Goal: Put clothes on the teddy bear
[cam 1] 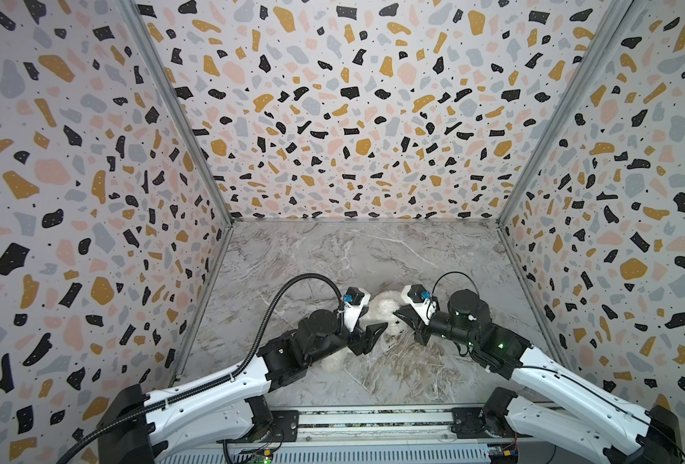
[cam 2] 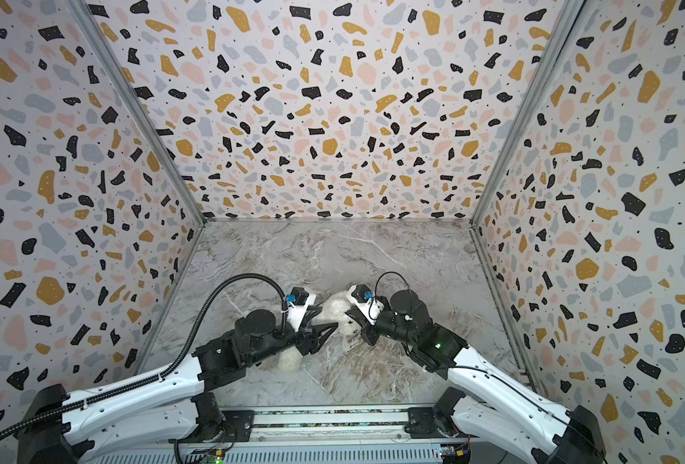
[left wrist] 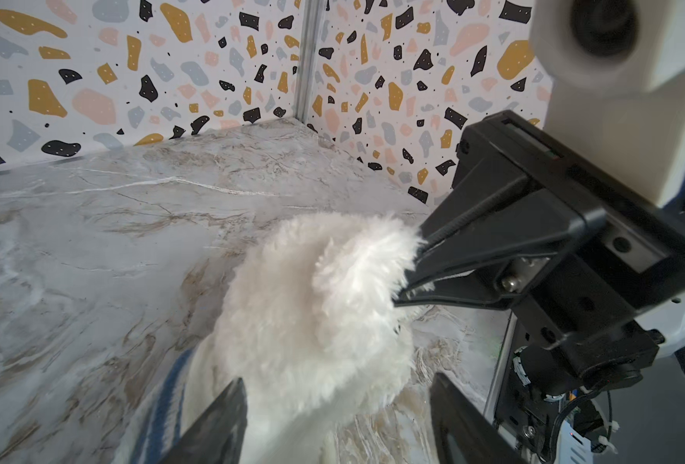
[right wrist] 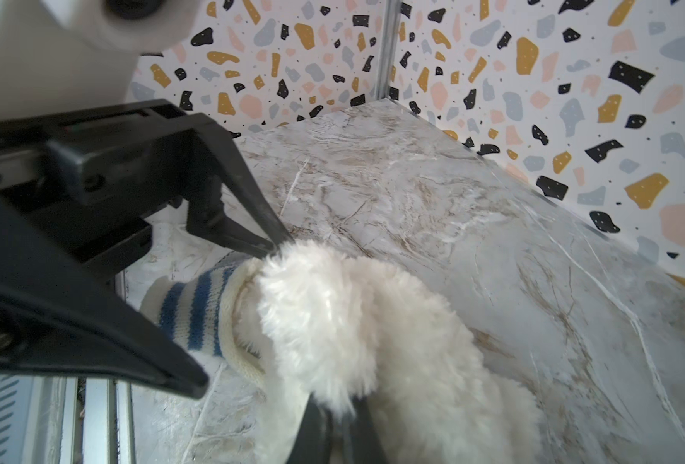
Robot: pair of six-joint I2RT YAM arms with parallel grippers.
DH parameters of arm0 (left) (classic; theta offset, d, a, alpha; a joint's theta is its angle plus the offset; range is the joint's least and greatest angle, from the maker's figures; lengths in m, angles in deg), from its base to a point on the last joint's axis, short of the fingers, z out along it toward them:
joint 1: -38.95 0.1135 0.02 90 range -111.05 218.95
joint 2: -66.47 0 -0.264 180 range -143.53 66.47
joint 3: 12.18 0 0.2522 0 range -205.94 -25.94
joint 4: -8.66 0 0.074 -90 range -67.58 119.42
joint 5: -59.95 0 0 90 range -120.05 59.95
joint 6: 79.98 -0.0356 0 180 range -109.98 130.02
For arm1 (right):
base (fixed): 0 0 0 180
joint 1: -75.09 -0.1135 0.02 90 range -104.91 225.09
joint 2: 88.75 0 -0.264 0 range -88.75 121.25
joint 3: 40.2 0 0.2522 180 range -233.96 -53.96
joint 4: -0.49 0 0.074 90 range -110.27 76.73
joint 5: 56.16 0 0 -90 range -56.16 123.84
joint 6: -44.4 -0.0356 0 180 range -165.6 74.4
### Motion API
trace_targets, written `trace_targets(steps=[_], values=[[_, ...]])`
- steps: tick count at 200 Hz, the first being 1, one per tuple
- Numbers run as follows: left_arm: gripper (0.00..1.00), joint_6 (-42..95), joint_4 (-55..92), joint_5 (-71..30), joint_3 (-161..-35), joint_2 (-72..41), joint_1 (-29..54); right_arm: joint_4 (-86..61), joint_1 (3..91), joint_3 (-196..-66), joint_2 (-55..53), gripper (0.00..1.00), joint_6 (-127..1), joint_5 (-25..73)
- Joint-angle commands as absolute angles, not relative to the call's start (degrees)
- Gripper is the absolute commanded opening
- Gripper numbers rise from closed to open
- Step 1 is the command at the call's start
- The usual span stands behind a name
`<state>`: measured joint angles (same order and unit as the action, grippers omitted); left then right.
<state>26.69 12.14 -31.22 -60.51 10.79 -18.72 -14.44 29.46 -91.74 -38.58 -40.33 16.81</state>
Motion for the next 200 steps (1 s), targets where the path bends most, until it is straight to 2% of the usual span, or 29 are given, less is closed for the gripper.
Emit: trace_targets(steps=[1, 25, 69, 96, 113, 118, 145, 158, 164, 175, 187, 200], values=[[0.71, 24.1, 10.1, -32.0, -62.7, 10.1, -18.9, -10.8, 29.5, -92.5, -39.6, 0.0, -35.1, 10.4], [0.68, 23.8, 8.9, -31.3, -62.9, 8.8, -18.9, -10.0, 29.4, -92.3, -39.0, 0.0, -33.9, 6.3], [0.48, 22.4, 8.7, -32.6, -63.4, 7.1, -18.9, -9.3, 28.5, -92.1, -39.4, 0.0, -32.1, 4.2], [0.18, 21.5, 8.4, -32.2, -63.2, 6.8, -18.9, -7.7, 27.6, -91.8, -40.0, 0.0, -32.4, 4.6], [0.03, 21.1, 6.7, -31.6, -62.4, 7.8, -18.9, -7.6, 27.2, -91.9, -40.4, 0.0, -33.2, 5.5], [0.0, 20.9, 6.2, -31.6, -62.0, 8.4, -18.9, -7.7, 27.0, -91.9, -40.6, 0.03, -33.6, 5.7], [0.0, 20.3, 4.1, -33.0, -59.3, 13.4, -18.9, -6.2, 26.7, -89.7, -45.1, 0.24, -36.9, 7.9], [0.0, 20.1, 3.0, -32.7, -58.0, 16.2, -18.2, -3.9, 26.7, -86.8, -49.4, 0.4, -39.3, 9.2], [0.0, 20.1, 2.8, -32.2, -57.7, 17.2, -18.0, -2.9, 26.8, -85.4, -51.4, 0.52, -40.4, 9.6], [0.0, 20.1, 2.9, -31.0, -57.5, 18.8, -17.3, -1.5, 26.7, -83.3, -54.7, 0.64, -42.0, 9.6], [0.0, 19.9, 3.1, -28.6, -57.5, 20.2, -16.8, -0.7, 26.7, -81.4, -57.5, 0.72, -42.5, 8.5], [0.0, 19.9, 2.8, -25.4, -57.7, 21.7, -16.5, 0.2, 26.8, -79.4, -59.5, 0.75, -42.3, 7.1]])
